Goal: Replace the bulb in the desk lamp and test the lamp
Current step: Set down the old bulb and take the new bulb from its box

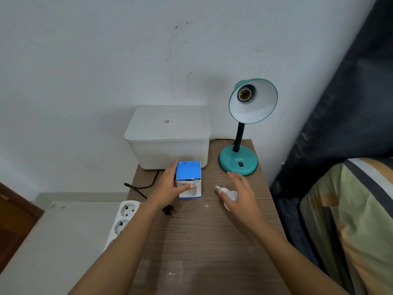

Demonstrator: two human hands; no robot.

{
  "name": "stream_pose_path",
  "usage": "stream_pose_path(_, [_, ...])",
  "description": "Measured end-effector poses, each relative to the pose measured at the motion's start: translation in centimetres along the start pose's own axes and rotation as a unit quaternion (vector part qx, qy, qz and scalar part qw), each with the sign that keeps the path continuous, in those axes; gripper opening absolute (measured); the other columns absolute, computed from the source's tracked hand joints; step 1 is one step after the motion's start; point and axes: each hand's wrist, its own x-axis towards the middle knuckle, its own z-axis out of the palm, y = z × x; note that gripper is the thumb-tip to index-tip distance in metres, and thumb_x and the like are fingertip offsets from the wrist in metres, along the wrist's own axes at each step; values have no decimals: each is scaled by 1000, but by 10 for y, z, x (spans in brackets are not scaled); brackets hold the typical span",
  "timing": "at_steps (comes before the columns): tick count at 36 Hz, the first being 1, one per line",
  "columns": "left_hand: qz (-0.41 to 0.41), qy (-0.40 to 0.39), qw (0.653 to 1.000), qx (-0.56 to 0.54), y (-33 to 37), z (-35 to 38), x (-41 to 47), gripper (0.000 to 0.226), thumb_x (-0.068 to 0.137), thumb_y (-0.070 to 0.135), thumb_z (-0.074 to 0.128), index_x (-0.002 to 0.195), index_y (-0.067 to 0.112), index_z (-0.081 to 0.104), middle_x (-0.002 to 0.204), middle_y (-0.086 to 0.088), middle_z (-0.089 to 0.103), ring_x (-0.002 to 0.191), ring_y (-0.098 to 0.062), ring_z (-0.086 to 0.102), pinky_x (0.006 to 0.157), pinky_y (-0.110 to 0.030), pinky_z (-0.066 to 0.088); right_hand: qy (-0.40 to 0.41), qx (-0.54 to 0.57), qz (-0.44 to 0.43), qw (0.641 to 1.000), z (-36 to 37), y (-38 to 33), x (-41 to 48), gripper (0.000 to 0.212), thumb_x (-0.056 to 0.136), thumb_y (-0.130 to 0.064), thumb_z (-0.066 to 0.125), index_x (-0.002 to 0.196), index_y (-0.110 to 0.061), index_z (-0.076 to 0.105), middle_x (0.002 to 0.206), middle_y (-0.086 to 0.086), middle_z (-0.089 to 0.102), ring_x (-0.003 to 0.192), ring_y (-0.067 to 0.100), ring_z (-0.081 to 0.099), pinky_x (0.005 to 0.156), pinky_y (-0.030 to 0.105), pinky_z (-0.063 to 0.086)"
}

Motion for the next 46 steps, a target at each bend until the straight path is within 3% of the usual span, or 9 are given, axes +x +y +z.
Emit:
stream_pose_path(4, [20,12,1000,-19,-3,1,-1,87,76,30,75,145,19,24,130,14,35,120,0,32,98,-20,27,-38,-10,-83,996,10,-34,29,43,90,-24,59,131,-15,51,132,2,52,121,15,49,105,34,41])
stream_pose_path(10, [1,-4,996,-92,-6,-1,-2,82,75,33,76,142,21,31,140,2,41,127,-7,43,107,-35,40,-129,-104,-168,972,25,-53,60,44,88,-30,61,129,-15,55,141,2,48,132,16,38,109,20,21])
stream_pose_path(17, [20,3,994,-107,-12,2,1,77,79,20,73,143,17,31,140,-1,38,129,-9,41,105,-23,40,-91,-141,-204,965,23,-53,71,35,88,-31,62,118,-14,65,126,2,61,122,14,48,96,11,24])
stream_pose_path(25, [19,-1,989,-148,-16,4,8,78,77,16,74,142,15,32,140,0,39,128,-9,42,100,-18,42,-101,-246,-277,923,17,-53,74,38,92,-38,52,124,-20,61,127,0,58,118,18,46,90,29,42])
stream_pose_path(31, [22,-8,986,-163,-16,2,6,76,77,12,74,141,15,33,136,3,41,124,-5,44,100,-15,42,-65,-242,-373,893,15,-52,76,26,89,-28,54,93,-11,73,89,4,73,79,21,69,62,32,56])
stream_pose_path(35, [31,-27,987,-154,-15,0,2,78,77,14,74,142,18,32,134,6,41,124,-4,43,98,-15,43,-25,-175,-335,925,12,-62,79,37,92,-32,42,90,-8,70,84,7,72,75,24,66,62,37,55])
stream_pose_path(40, [39,-69,987,-138,-10,-3,-7,77,78,13,74,133,40,28,122,32,35,110,17,44,86,-5,43,-10,-82,-232,969,6,-76,97,23,92,-25,55,92,-8,70,84,7,72,75,16,62,71,37,53])
stream_pose_path(43, [40,-79,987,-132,-11,-4,-12,85,77,15,75,143,30,23,126,29,33,109,23,40,82,0,40,-8,-4,-127,992,4,-81,104,21,89,-26,61,94,-9,72,88,3,71,81,9,58,75,27,49])
stream_pose_path(46, [35,-86,988,-123,-8,-6,-17,89,77,17,75,146,28,20,134,18,30,116,10,38,84,0,40,18,49,-40,998,10,-80,107,23,85,-29,66,90,-8,72,79,1,64,74,10,54,65,21,41])
